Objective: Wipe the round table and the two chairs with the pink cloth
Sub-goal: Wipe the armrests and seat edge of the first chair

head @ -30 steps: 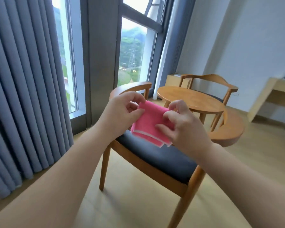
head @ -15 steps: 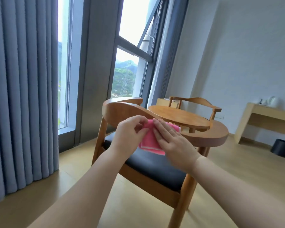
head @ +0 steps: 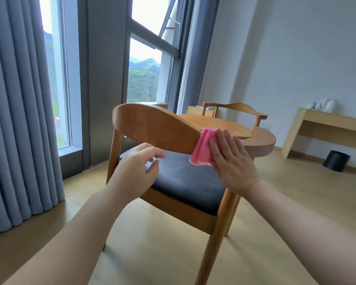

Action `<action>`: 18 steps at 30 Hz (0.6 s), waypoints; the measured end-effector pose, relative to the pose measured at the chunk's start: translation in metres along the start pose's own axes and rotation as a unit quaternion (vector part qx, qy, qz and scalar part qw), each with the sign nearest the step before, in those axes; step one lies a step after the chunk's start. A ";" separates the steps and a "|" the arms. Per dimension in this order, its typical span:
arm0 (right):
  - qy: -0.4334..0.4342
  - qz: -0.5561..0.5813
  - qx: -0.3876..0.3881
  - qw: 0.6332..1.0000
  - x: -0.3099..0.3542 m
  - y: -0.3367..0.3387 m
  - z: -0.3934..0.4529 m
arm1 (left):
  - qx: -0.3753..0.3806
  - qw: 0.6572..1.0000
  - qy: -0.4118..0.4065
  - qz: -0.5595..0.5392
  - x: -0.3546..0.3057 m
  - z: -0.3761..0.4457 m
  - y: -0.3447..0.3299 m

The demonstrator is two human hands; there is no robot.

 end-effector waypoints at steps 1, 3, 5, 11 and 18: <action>0.000 -0.001 0.008 1.000 -0.003 0.000 -0.003 | 0.009 1.000 0.006 0.004 0.005 -0.005 0.002; 0.003 -0.005 0.014 1.000 -0.001 -0.002 0.001 | 0.009 1.000 0.016 0.009 0.016 -0.010 0.008; 0.012 -0.013 0.018 1.000 0.009 -0.004 0.011 | -0.004 1.000 0.019 0.017 0.027 -0.012 0.016; 0.035 -0.009 0.016 0.999 0.049 -0.003 0.060 | -0.022 0.997 0.049 0.049 0.055 -0.021 0.039; 0.056 -0.058 0.103 0.991 0.099 -0.019 0.127 | -0.018 0.994 0.080 0.071 0.078 -0.025 0.070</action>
Point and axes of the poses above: each hand's wrist, its own z-axis towards the middle knuckle, its own y-axis out of the back of the hand, x = y × z, the point moved 2 cm from there along z, towards the middle knuckle, and after that the axes turned 14 degrees about -x, right-handed, at the moved point
